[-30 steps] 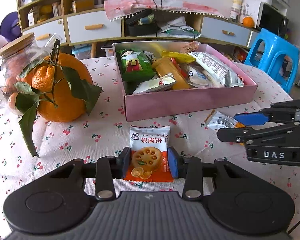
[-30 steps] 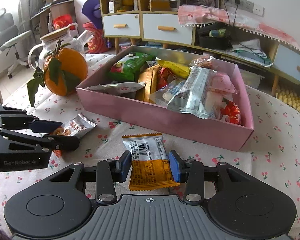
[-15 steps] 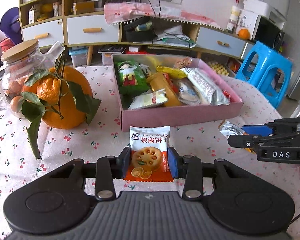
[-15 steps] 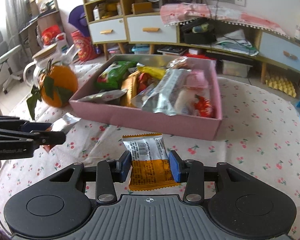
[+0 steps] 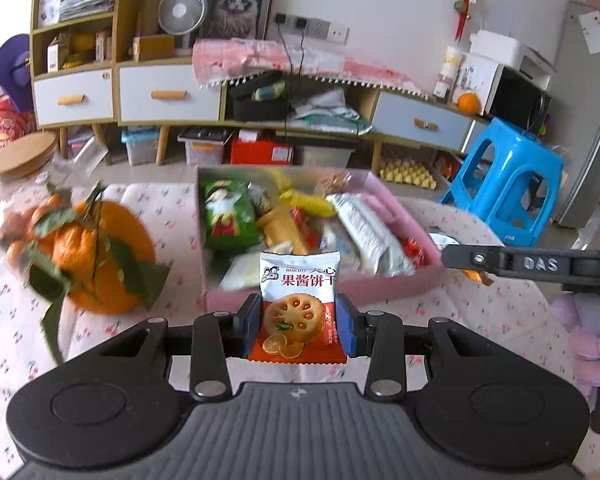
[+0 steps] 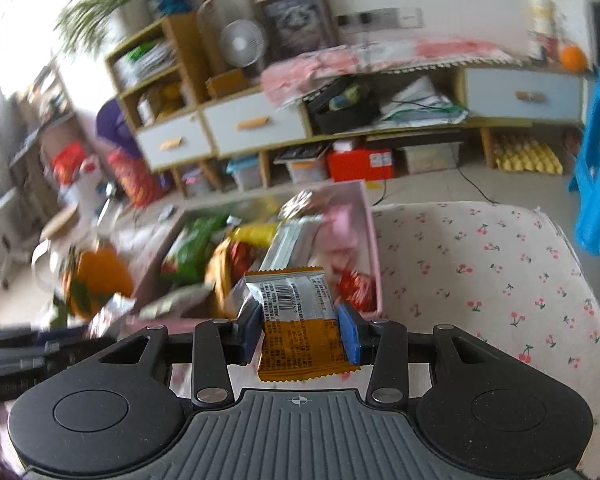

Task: Organize snacks
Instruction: 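Lift both packets and carry them over the pink box, then lower both packets into the pink box and open both tools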

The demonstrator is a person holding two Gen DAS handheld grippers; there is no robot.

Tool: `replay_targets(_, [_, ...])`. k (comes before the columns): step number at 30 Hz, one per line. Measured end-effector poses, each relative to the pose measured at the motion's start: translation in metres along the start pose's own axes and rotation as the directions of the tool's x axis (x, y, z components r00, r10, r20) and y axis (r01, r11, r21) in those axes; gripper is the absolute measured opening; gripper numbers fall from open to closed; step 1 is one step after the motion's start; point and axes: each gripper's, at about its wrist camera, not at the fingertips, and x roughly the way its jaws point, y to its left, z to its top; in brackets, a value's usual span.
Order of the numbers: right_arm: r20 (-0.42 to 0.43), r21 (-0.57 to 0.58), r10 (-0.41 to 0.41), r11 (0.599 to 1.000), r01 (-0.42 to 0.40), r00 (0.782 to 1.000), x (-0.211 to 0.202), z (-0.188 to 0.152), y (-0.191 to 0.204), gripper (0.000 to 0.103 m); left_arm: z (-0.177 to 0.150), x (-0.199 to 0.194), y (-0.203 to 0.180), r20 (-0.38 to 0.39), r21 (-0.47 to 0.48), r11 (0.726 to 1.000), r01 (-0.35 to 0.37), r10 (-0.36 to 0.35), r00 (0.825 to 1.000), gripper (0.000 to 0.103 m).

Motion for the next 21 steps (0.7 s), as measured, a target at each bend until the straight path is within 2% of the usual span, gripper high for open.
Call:
replay_targets(11, [0.020, 0.195, -0.008, 0.981, 0.004, 1.000, 0.034, 0.011, -0.026, 0.040, 0.012, 0.039, -0.017, 0.035, -0.012, 1.000, -0.026, 0.027, 0.999, 0.036])
replay_targets(17, [0.031, 0.278, 0.030, 0.960, -0.038, 0.999, 0.048, 0.012, -0.039, 0.043, 0.016, 0.055, -0.022, 0.047, -0.019, 0.999, -0.045, 0.045, 0.998, 0.036])
replay_targets(19, [0.039, 0.277, 0.040, 0.960, -0.049, 0.998, 0.050, 0.012, -0.040, 0.043, 0.016, 0.058, -0.022, 0.046, -0.018, 0.998, -0.053, 0.054, 0.998, 0.040])
replay_targets(20, [0.037, 0.278, 0.040, 0.959, -0.049, 0.999, 0.051, 0.012, -0.040, 0.050, 0.016, 0.059, -0.022, 0.043, -0.016, 0.998, -0.062, 0.062, 0.997, 0.042])
replay_targets(21, [0.032, 0.281, 0.039, 0.958, -0.047, 0.999, 0.051, 0.012, -0.041, 0.056, 0.015, 0.060, -0.022, 0.043, -0.019, 0.997, -0.070, 0.071, 0.997, 0.051])
